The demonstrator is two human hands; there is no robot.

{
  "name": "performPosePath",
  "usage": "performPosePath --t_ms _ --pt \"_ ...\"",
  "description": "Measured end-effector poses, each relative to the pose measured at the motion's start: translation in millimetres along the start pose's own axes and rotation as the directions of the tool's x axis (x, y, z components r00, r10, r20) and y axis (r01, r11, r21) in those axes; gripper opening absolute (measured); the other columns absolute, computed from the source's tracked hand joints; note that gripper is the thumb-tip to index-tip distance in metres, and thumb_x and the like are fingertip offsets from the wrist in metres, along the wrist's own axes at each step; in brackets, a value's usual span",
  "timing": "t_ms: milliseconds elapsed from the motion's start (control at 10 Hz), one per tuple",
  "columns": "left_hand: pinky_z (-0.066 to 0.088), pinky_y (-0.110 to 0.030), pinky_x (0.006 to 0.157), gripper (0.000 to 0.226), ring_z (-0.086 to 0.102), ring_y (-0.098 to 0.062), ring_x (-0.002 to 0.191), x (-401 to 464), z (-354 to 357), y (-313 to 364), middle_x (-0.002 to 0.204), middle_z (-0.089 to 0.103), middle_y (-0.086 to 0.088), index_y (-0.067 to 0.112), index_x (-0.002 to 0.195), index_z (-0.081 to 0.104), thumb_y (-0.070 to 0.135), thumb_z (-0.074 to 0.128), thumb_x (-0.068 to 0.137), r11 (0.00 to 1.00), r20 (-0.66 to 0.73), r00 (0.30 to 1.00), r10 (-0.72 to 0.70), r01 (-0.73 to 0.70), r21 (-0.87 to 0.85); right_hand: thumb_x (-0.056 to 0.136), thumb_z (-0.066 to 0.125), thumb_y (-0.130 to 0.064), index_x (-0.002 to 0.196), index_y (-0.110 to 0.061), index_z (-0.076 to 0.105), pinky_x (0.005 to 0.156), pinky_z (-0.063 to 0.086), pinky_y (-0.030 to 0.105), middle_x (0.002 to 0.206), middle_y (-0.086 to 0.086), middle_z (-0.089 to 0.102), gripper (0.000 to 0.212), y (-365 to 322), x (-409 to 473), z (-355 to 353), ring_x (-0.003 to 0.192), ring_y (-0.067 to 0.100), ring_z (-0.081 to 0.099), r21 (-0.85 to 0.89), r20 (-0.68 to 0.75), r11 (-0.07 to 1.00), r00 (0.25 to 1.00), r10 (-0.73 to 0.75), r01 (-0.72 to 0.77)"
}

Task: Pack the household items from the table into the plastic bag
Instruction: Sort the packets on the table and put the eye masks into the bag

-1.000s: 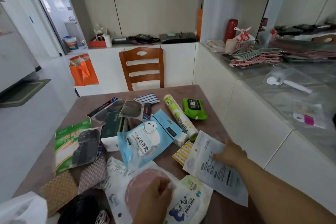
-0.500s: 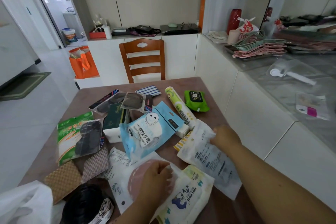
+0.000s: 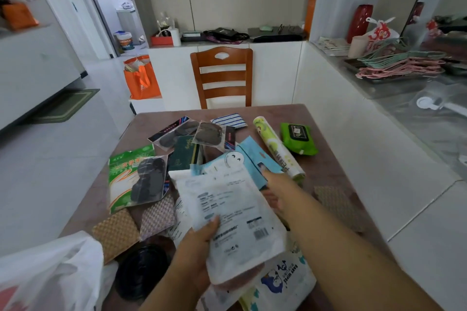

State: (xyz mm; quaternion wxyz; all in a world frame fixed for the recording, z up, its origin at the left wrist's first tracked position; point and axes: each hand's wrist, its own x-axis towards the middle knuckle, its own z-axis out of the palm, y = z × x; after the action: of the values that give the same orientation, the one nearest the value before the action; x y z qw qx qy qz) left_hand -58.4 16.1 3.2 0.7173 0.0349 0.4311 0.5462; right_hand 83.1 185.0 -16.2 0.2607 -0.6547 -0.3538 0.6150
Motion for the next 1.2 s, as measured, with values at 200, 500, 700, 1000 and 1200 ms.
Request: performPosePath --t_ms 200,500,700,1000,1200 --pt "0.046 -0.063 0.091 0.034 0.061 -0.049 0.107 -11 -27 1 0.117 0.066 -0.027 0.005 0.126 0.058 0.015 0.049 0.095 1.000 -0.065 0.998 0.006 -0.006 -0.003 0.086 0.067 -0.020 0.122 0.000 0.053 0.081 0.054 0.043 0.102 0.021 0.064 0.043 20 34 42 0.091 0.034 0.063 0.195 0.121 0.965 0.981 0.155 -0.176" --pt "0.043 -0.061 0.096 0.040 0.060 -0.045 0.110 -19 -36 -2 0.119 0.066 -0.024 0.007 0.124 0.062 0.033 0.046 0.097 0.999 -0.139 0.990 -0.031 0.028 -0.024 0.084 0.045 -0.019 0.088 -0.021 0.058 0.071 0.048 0.040 0.088 0.010 0.065 0.014 -62 -42 -20 0.079 0.027 0.060 -0.007 -0.243 0.767 0.743 -0.624 0.642" --pt "0.045 -0.060 0.082 0.054 0.059 -0.044 0.102 -14 -36 -10 0.104 0.070 -0.026 0.007 0.125 0.059 0.047 0.037 0.098 0.991 -0.131 0.985 -0.112 0.100 -0.092 0.094 0.040 -0.004 0.082 -0.016 0.058 0.062 0.056 0.030 0.067 0.000 0.070 0.025 -69 -87 -64 0.063 0.017 0.067 0.352 -0.061 0.742 0.805 -0.590 0.570" --pt "0.047 -0.065 0.089 0.053 0.064 -0.048 0.100 -30 -28 -9 0.116 0.065 -0.031 0.001 0.127 0.058 0.022 0.065 0.079 0.995 -0.029 0.994 -0.103 0.103 -0.013 0.100 0.042 -0.023 0.093 -0.011 0.061 0.069 0.048 0.029 0.086 0.007 0.064 0.024 38 -88 -5 0.080 0.019 0.060 -0.166 0.157 0.945 0.953 -0.258 0.283" --pt "0.058 -0.056 0.059 0.021 0.072 -0.043 0.073 -56 -38 10 0.095 0.072 -0.029 0.001 0.108 0.064 0.008 0.053 0.091 1.000 -0.059 0.998 0.027 -0.027 -0.007 0.098 0.041 -0.031 0.124 -0.002 0.054 0.101 0.044 0.038 0.129 0.015 0.058 0.041 56 -38 8 0.117 0.032 0.055 -0.683 0.150 0.709 0.984 -0.100 0.176"
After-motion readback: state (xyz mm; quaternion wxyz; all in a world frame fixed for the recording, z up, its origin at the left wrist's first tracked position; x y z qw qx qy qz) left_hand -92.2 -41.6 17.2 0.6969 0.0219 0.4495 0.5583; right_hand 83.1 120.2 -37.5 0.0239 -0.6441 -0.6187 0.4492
